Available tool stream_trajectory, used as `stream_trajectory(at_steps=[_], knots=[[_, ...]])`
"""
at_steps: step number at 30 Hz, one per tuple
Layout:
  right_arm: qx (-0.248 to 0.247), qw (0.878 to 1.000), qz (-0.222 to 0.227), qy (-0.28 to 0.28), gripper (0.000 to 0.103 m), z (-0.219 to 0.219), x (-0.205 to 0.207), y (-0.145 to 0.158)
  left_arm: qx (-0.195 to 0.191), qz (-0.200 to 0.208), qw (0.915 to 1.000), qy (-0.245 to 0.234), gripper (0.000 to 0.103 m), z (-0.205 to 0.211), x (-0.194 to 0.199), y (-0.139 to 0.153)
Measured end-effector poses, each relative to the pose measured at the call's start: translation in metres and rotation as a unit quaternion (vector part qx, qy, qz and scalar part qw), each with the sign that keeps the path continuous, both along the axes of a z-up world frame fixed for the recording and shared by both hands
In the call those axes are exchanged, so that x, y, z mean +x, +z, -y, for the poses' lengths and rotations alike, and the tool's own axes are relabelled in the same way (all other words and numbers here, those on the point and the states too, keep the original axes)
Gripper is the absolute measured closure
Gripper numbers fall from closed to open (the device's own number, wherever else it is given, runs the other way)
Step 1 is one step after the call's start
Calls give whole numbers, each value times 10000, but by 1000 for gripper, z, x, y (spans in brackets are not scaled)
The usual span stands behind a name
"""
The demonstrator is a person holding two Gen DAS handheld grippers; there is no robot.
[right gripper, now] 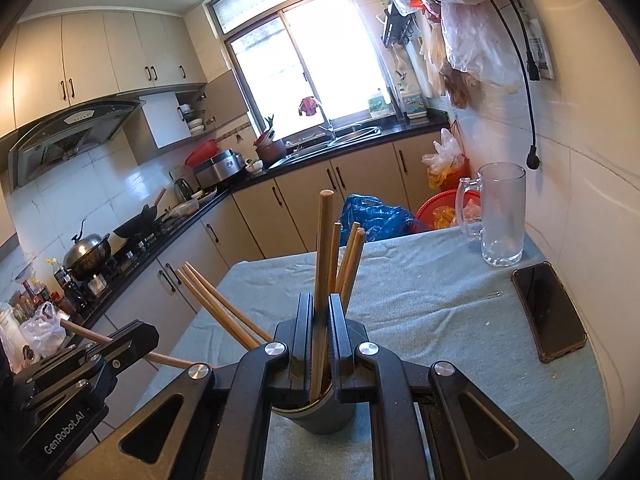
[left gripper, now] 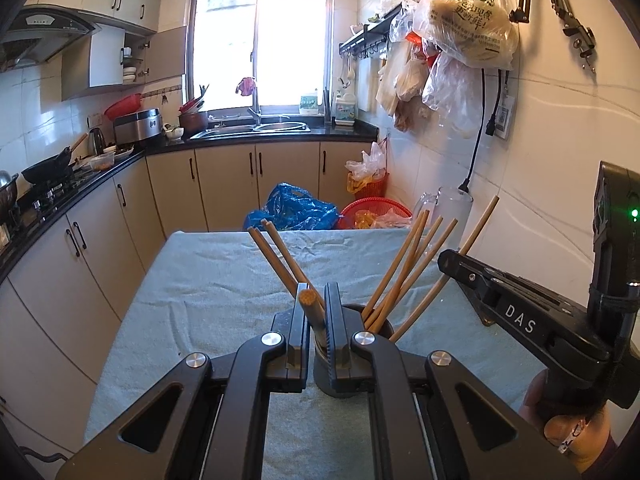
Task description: Organize utensils
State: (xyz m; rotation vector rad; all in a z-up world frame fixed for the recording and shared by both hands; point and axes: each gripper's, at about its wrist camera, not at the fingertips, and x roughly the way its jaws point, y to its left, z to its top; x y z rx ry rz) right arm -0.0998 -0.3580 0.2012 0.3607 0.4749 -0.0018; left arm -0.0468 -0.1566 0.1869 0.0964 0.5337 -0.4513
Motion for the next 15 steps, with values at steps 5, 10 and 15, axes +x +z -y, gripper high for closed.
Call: stream_trajectory(at_steps=[5, 10, 15], knots=[[-7, 10000, 76, -54, 95, 1, -1, 5, -441, -32, 9990, -34, 97, -11, 7, 13], [-11, 9998, 169, -79, 95, 0, -1, 11, -862, -154, 9962, 13, 97, -25, 15, 25], [-74, 9998, 196, -50, 95, -3, 0, 14, -904, -158, 9958, 29, 97, -26, 16, 26]])
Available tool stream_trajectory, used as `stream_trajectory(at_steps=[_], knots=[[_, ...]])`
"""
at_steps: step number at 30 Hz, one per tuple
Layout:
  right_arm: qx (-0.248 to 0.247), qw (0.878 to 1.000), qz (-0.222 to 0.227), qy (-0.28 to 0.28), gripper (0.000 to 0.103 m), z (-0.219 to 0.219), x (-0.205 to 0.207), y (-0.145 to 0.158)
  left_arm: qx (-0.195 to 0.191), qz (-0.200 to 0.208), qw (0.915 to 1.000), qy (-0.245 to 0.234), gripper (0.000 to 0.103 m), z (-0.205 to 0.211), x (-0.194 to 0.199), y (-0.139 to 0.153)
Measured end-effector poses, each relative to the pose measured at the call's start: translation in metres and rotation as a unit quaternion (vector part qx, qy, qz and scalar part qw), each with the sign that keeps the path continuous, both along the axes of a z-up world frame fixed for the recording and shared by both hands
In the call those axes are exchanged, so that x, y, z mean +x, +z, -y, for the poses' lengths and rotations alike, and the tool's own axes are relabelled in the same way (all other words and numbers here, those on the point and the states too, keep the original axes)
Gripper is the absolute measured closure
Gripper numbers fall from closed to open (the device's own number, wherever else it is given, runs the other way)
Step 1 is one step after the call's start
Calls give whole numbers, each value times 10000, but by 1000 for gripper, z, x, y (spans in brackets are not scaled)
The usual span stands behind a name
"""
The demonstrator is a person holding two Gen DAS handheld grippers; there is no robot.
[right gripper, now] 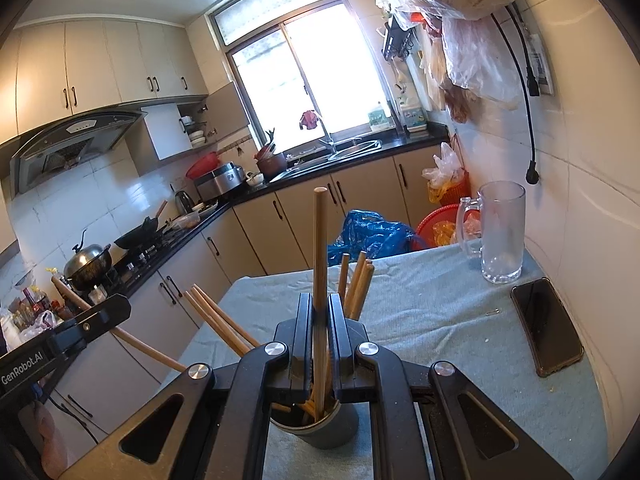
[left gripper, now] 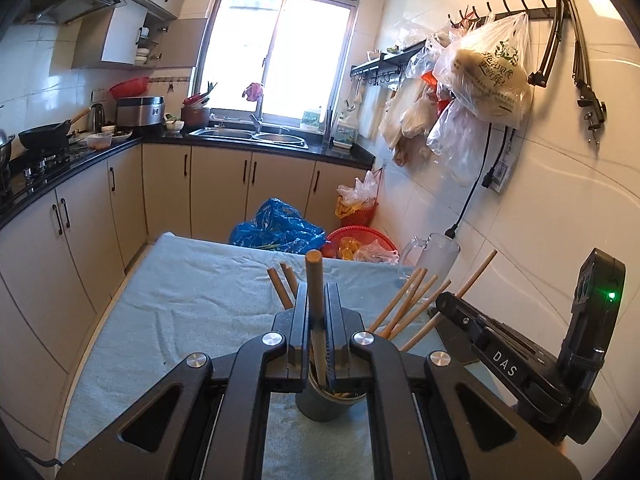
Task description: Organize utensils
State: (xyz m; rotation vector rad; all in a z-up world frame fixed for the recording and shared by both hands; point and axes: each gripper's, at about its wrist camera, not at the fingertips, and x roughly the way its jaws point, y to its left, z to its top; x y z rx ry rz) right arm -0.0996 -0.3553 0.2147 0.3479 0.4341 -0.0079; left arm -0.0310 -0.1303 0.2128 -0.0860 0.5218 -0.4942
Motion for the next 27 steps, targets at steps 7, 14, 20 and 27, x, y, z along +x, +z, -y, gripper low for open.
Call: stream_trajectory(at_steps=[7, 14, 20, 27], knots=[[-90, 9998, -164, 36, 95, -4, 4, -11, 122, -169, 9998, -45, 97, 8, 3, -15], [-87, 9993, -351, 59, 95, -4, 10, -26, 307, -220, 9992, -88, 97, 17, 2, -28], [-97, 9988, -463, 86, 95, -4, 14, -34, 500, -241, 9984, -112, 97, 24, 4, -38], [-61, 9984, -555, 112, 95, -4, 17, -41, 685, -389, 9967, -212, 97, 33, 4, -52]])
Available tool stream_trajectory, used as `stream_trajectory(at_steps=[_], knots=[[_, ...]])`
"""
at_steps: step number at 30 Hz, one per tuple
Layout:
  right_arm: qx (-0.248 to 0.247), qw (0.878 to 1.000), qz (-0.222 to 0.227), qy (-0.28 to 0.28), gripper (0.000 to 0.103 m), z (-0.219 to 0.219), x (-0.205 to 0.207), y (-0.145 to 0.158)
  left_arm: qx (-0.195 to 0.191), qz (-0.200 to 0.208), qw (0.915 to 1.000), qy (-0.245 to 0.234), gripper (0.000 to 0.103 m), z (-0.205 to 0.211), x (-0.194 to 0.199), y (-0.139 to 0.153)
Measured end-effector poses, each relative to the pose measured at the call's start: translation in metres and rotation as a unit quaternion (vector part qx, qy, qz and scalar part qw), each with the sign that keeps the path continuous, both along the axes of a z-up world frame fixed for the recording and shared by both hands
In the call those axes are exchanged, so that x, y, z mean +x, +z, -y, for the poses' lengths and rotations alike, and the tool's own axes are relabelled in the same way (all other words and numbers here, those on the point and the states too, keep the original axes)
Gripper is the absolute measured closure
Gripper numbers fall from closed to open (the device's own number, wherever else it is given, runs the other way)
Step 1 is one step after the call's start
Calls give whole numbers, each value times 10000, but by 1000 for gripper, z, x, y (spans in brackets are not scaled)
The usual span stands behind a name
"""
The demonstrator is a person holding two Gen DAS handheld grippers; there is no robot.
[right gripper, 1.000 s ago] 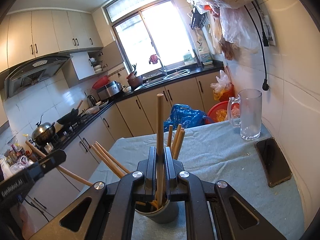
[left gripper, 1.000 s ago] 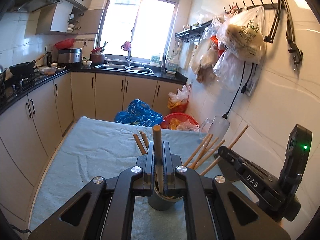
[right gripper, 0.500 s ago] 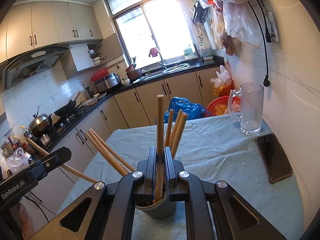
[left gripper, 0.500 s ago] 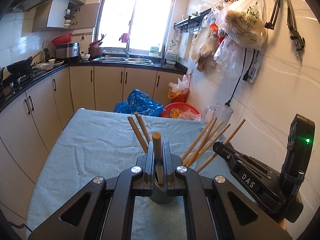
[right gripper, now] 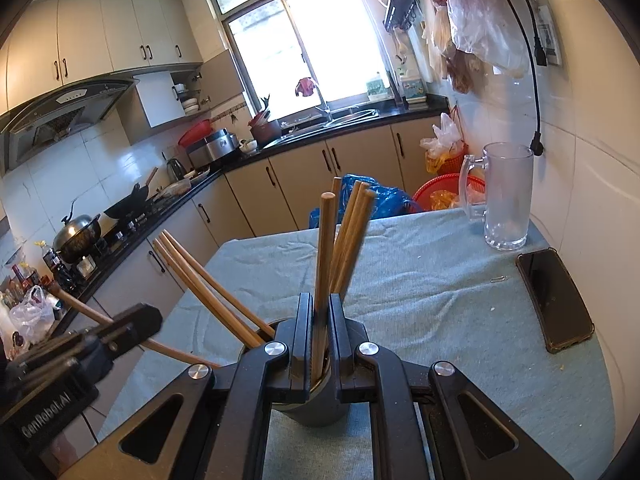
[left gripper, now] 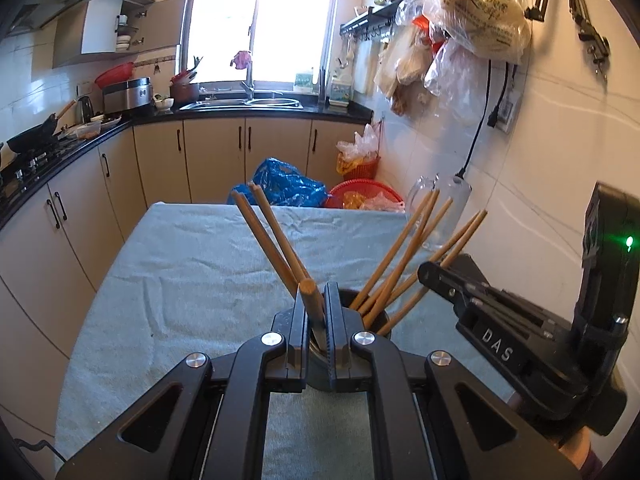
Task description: Organize utensils
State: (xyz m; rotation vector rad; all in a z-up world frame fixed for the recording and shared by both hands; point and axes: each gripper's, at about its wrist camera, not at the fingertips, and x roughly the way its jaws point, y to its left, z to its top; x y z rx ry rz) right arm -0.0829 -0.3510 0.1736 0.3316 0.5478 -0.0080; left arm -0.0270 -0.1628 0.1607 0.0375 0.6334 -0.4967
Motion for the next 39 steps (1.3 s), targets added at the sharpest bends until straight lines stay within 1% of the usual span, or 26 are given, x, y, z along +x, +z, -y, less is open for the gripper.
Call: stream_trajectory(at_steps=[3, 8, 13, 15, 18, 22, 26, 29, 34, 39], knots=[[14, 10000, 78, -30, 95, 1, -3, 3, -16, 31, 10000, -23, 97, 0, -2, 2], [54, 9995, 293, -68, 95, 5, -9, 17, -119, 242, 9996, -20, 97, -5, -9, 16], [64, 9991, 392, -112, 95, 7, -12, 25, -158, 446, 9989, -14, 97, -5, -17, 29], [81, 9991, 401, -115, 95, 7, -13, 26, -145, 512, 9986, -21, 97, -4, -20, 31], [64, 9993, 355, -102, 95, 6, -12, 24, -23, 556, 9985, 3, 97, -1, -20, 29], [60, 9997, 219, -98, 95, 5, -8, 15, 71, 371, 9993, 43, 97, 1, -11, 17], [136, 9998, 135, -91, 95, 6, -6, 7, 54, 120, 9999, 85, 96, -2, -1, 6], [121, 9998, 120, -77, 95, 6, -4, 6, 35, 5, 10000, 89, 96, -4, 4, 0], [96, 9999, 59, -46, 95, 5, 0, 2, 73, -102, 9999, 69, 96, -3, 8, -8], [81, 10000, 27, -41, 95, 3, 2, -3, 92, -61, 9999, 86, 96, -3, 8, -8]])
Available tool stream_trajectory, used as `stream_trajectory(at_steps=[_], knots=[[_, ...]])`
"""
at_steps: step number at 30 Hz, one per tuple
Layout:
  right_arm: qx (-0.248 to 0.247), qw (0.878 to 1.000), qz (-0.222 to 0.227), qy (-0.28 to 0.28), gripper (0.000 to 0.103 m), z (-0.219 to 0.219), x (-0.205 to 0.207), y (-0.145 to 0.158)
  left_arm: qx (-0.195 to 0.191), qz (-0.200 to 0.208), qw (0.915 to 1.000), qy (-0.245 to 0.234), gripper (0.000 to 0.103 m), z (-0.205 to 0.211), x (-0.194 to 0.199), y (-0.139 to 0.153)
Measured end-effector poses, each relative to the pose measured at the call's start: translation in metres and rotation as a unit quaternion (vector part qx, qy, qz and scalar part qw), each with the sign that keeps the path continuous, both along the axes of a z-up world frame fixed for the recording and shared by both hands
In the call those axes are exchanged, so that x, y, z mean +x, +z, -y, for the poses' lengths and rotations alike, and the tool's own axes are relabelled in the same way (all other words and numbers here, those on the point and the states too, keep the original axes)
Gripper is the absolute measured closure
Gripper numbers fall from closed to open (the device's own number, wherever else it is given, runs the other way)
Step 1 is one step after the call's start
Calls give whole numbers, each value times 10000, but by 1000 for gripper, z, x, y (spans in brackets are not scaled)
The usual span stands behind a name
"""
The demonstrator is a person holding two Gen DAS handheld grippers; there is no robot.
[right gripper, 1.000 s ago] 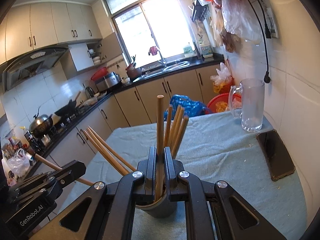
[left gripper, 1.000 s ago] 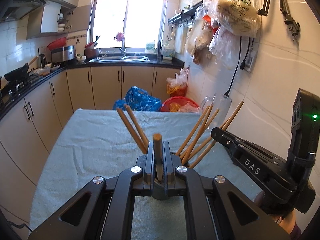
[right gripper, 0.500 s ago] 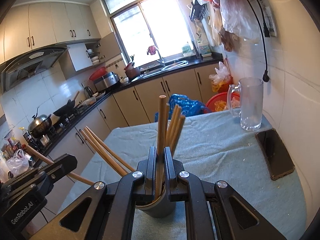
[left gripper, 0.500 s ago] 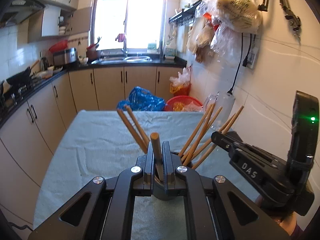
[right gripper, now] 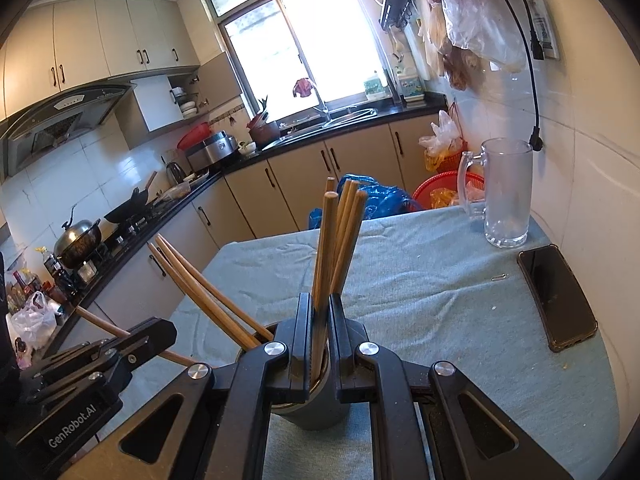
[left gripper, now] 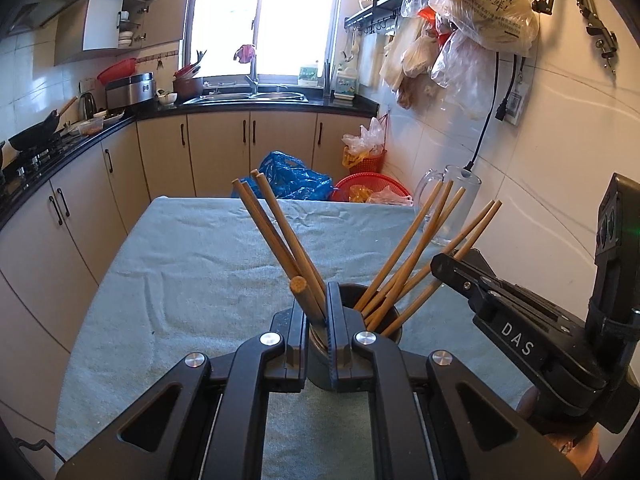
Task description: Organize utensils
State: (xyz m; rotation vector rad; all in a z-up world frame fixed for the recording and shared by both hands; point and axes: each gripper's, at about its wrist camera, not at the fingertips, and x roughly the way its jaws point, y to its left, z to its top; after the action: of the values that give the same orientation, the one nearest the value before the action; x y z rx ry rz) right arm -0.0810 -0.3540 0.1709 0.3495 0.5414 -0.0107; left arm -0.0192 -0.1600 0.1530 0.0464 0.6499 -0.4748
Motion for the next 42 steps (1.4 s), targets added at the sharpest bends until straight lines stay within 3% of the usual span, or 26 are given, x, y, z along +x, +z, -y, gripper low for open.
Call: stream_trajectory(at_steps=[27, 29, 31, 32, 39, 42], knots=[[-57, 10000, -21, -49, 91, 1, 2, 2, 36, 31, 10000, 75, 95, -1, -3, 0], [-40, 10000, -7, -75, 79, 2, 1, 2, 6, 67, 9999, 144, 86, -3, -6, 3], [-33, 9999, 30, -132, 59, 4, -1, 4, -42, 153, 9997, 201, 69, -8, -10, 8], [-45, 9999, 42, -150, 58, 5, -2, 6, -72, 212, 9995, 224, 62, -11, -13, 10], [-144, 9996, 96, -212, 52, 1, -15, 19, -174, 345, 9987, 333, 53, -29, -34, 26], [-176, 9994, 138, -281, 47, 0, -27, 25, -190, 370, 9981, 453, 43, -42, -46, 30]])
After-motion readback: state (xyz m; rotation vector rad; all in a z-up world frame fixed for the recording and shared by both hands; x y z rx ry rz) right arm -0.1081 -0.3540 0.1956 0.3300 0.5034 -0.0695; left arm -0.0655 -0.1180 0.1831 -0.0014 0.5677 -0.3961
